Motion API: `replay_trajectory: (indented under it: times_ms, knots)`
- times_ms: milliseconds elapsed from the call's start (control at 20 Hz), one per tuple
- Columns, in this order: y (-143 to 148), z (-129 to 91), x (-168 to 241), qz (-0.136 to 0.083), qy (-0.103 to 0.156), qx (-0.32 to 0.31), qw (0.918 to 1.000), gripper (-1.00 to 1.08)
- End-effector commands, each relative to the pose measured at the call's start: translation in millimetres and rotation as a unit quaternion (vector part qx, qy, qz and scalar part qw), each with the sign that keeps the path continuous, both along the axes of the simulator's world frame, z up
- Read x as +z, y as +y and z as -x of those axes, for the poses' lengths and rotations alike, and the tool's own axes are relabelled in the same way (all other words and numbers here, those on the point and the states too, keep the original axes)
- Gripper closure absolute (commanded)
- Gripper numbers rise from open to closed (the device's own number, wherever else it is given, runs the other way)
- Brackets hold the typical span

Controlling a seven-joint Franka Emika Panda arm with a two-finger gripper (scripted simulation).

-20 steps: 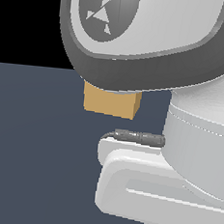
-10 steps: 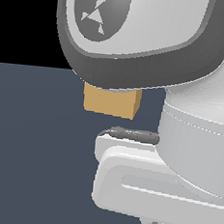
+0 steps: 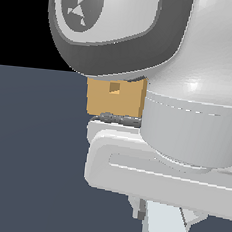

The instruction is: Insert the peg into the horizontal hole in a box.

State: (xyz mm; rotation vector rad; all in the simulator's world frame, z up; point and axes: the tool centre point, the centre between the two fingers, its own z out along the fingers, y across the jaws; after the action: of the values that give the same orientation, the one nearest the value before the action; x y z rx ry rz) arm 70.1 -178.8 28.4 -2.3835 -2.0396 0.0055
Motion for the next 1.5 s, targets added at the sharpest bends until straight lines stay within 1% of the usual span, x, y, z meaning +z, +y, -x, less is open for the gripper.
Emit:
replay_trajectory:
  times_ms: [0, 300, 600, 1150, 1450]
  knots:
    - [10.1, 5.5, 7.1, 0.0, -0.003, -0.003, 1.0, 1.08]
    - [41.0, 27.3, 20.3, 0.0, -0.003, -0.013, 0.9999, 1.08]
    - [78.7, 52.2, 36.2, 0.0, -0.003, -0.025, 0.9997, 1.08]
    - [167.5, 104.6, 72.9, 0.0, -0.003, -0.052, 0.9986, 1.08]
    - [212.3, 127.2, 91.3, 0.001, -0.003, -0.065, 0.9979, 1.08]
